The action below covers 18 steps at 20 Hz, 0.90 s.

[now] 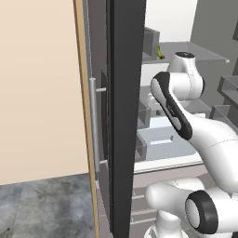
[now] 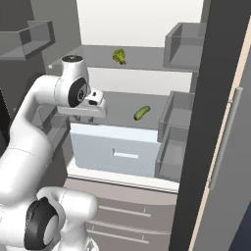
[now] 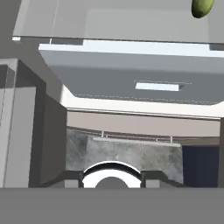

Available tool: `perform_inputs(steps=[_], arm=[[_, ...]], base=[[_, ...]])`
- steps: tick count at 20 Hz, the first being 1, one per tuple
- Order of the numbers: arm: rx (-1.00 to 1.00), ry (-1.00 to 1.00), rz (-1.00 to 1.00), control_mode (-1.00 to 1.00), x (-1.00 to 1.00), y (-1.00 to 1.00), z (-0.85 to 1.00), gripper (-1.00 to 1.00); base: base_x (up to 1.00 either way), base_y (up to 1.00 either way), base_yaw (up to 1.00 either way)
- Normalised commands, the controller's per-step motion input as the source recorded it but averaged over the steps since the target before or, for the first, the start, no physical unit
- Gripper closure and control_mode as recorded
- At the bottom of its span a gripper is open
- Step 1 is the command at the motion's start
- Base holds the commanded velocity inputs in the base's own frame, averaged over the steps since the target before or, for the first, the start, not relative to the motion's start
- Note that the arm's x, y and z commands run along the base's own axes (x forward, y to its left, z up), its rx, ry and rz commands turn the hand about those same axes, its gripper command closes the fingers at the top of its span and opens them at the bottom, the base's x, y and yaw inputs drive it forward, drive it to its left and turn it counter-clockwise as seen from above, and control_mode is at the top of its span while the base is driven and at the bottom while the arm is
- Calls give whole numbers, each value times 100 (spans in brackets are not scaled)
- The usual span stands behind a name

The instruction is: Place the cold items (broccoli and cucumber) from the fridge in one tupperware on the dining counter. Place the warm items (kebab skewer and hot dog) in the stove area in another tupperware.

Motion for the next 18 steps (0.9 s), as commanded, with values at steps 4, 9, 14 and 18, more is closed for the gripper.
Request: perform_inputs(steps=[4, 9, 14, 18], arm=[[1, -22, 2, -100, -6, 0, 11, -100], [0, -33, 1, -100, -19, -12, 53, -100], [0, -21, 0, -100, -3, -41, 75, -100], [0, -13, 0, -100, 0, -72, 85, -100]], base=[[0, 0, 0], [0, 0, 0], [0, 0, 0], [0, 0, 0]])
